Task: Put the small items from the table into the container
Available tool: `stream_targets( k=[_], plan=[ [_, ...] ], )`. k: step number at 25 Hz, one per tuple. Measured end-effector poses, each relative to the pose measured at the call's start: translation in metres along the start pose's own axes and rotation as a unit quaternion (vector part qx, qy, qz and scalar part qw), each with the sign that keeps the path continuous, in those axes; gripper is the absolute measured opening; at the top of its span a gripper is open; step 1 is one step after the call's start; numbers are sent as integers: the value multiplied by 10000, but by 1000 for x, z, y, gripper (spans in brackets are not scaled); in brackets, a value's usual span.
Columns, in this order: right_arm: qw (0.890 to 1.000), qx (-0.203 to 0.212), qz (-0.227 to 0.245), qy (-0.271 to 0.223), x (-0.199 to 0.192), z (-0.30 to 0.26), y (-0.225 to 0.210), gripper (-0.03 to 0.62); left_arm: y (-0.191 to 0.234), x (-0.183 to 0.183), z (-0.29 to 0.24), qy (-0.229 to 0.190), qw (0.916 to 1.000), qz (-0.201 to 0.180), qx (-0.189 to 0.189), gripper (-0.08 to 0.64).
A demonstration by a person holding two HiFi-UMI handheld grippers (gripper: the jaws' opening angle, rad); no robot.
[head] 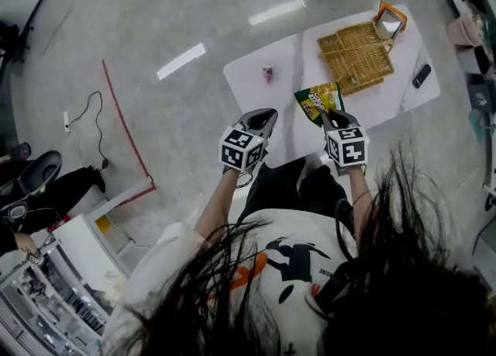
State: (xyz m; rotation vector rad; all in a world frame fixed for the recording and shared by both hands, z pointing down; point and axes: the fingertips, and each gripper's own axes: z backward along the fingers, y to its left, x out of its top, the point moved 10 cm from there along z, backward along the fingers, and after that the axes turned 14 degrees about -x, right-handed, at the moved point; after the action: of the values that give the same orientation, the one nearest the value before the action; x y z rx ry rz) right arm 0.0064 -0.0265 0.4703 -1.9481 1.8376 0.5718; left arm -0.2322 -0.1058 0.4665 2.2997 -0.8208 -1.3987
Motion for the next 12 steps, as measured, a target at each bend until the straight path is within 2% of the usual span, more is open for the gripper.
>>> stream_targets(
  k=[4, 12],
  plan=[
    [9997, -147, -143, -101, 6, 20, -11, 71, -7, 13, 3, -31, 9999, -58, -77, 9],
    [9977, -592, -332, -27, -7, 37, -58, 71, -28, 4, -7, 100, 9997, 65, -216, 9]
  ],
)
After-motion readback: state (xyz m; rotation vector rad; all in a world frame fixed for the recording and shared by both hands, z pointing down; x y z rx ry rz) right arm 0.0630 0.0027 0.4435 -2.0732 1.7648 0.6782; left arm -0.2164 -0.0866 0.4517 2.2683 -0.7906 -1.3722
